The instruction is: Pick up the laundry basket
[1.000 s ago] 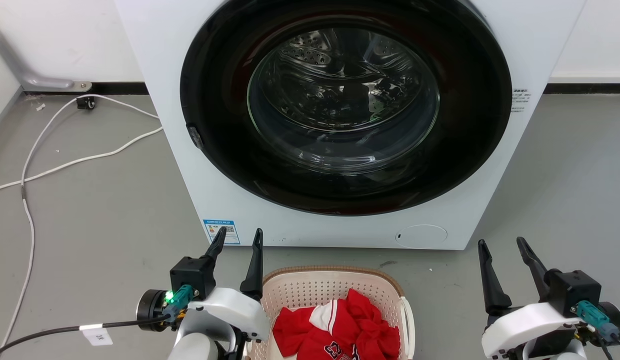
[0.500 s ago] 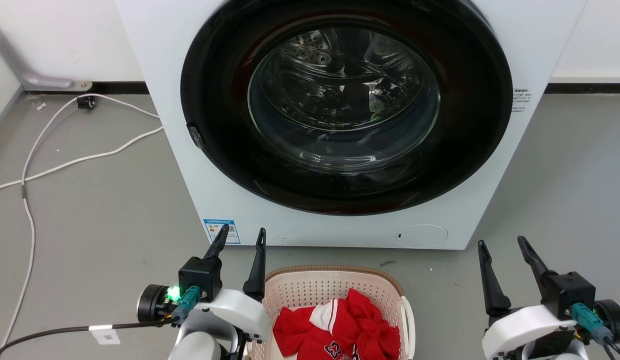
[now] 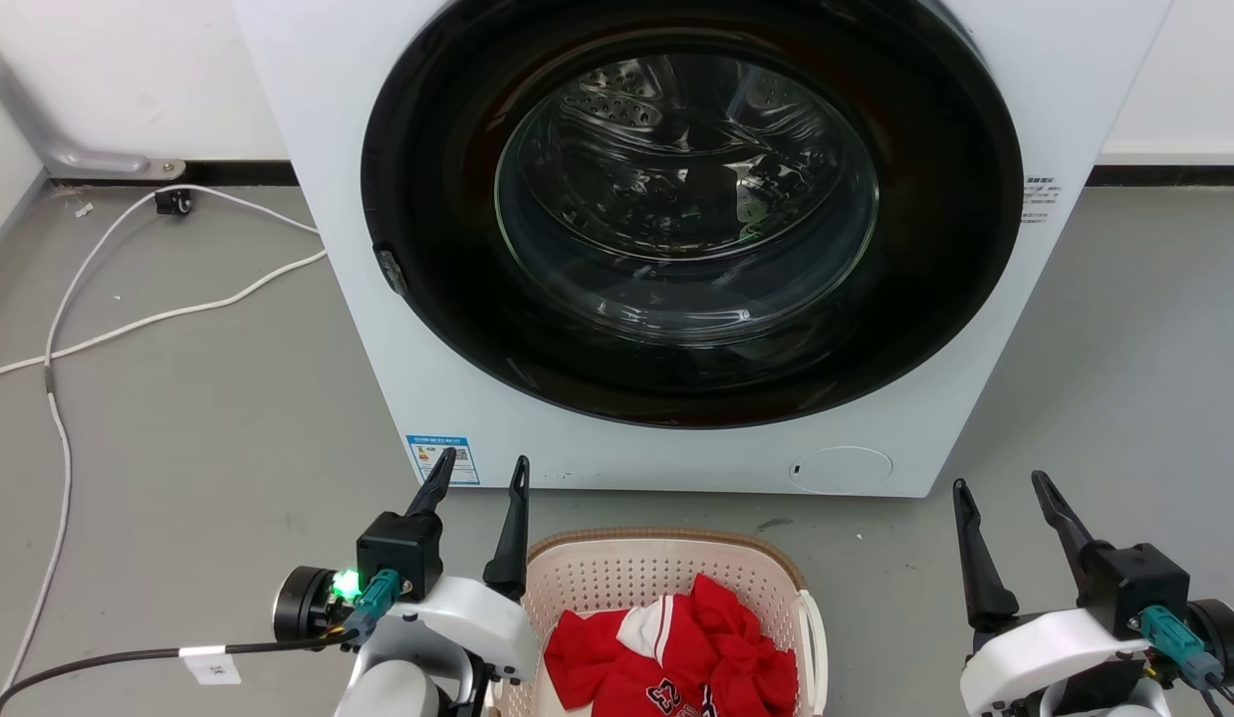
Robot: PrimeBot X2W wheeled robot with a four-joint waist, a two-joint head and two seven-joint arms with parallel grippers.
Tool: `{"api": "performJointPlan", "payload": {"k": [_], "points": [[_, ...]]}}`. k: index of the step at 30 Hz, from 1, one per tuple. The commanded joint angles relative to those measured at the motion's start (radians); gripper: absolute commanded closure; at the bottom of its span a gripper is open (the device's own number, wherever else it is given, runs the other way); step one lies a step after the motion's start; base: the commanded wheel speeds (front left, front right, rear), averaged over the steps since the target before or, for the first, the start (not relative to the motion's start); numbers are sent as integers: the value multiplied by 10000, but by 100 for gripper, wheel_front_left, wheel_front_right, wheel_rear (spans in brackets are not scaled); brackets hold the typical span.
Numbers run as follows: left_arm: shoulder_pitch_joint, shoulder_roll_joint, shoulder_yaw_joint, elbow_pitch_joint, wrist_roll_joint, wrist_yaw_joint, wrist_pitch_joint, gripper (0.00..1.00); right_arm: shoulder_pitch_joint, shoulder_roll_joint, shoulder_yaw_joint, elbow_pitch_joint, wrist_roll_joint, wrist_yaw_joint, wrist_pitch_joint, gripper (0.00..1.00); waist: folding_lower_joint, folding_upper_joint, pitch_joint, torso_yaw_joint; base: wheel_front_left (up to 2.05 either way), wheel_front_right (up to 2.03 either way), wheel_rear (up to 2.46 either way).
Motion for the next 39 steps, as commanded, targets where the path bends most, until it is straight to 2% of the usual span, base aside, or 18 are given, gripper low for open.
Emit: {"api": "performJointPlan", "payload": {"k": [1, 9, 22, 37, 38, 39], "points": [[-125, 23, 15, 25, -37, 9, -50, 0, -2, 28, -10, 5, 67, -3, -57, 0, -1, 0, 2, -2, 0, 0, 0], [-222, 23, 36, 637, -137, -48, -41, 0, -49, 29, 17, 314, 262, -3, 139, 0, -1, 0, 284, -64, 0, 0, 0], [-1283, 21, 219, 2837, -494, -267, -41, 0, -863, 25, 328, 1964, 628, -3, 204, 0, -1, 0, 2072, -293, 0, 0, 0], [-4116, 367, 680, 6003, -1045, -663, -9, 0, -3974, -18, 1298, 5333, 1551, -5, 242, 0, -1, 0, 5075, -708, 0, 0, 0], [-4710, 499, 777, 6607, -1223, -735, 150, 0, -4717, -54, 1566, 6073, 1816, -5, 378, 0, -1, 0, 5593, -753, 0, 0, 0], [-4883, 543, 798, 6795, -1285, -769, 220, 0, -4949, -48, 1673, 6296, 1942, -3, 454, 0, -1, 0, 5736, -764, 0, 0, 0]]}}
